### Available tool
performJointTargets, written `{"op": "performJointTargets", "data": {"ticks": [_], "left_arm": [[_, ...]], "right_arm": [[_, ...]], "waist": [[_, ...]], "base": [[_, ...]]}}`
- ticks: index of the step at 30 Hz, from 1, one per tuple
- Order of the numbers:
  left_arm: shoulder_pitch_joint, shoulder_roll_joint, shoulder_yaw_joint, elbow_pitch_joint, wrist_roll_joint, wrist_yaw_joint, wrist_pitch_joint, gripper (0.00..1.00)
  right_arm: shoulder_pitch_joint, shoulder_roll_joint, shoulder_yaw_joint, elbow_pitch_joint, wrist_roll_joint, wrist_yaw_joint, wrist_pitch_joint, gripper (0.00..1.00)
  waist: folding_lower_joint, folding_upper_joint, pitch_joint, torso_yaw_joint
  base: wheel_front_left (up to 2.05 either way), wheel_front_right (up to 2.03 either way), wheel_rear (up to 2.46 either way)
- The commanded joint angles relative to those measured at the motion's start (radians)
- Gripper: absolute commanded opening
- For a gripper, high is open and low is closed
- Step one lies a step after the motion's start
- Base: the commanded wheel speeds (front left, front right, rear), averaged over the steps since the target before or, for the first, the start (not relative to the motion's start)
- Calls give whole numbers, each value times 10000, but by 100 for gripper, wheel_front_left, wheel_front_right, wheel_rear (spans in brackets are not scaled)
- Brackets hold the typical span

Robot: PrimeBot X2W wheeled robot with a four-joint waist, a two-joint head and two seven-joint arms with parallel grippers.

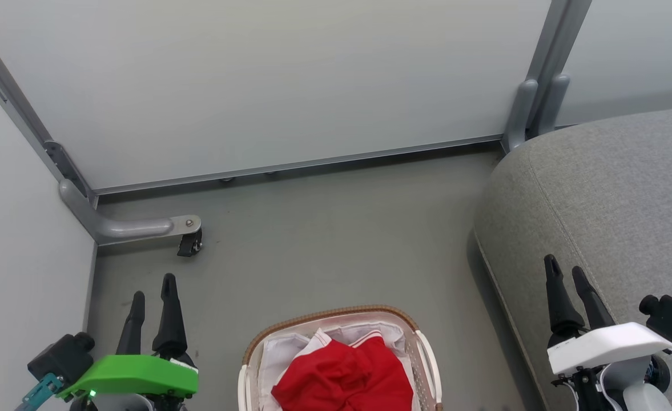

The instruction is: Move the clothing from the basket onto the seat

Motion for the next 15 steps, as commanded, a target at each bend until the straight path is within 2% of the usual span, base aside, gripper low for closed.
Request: {"op": "performJointTargets", "data": {"ticks": [1, 15], "left_arm": [[59, 69, -41, -77, 362, 29, -102, 100], [315, 82, -256, 273, 2095, 96, -475, 100]], "right_arm": [[67, -70, 31, -93, -340, 4, -111, 100], [296, -87, 215, 87, -1977, 4, -488, 100]], "waist": [[0, 0, -1, 10], [0, 0, -64, 16]], "base": [[0, 0, 0], [0, 0, 0]]}}
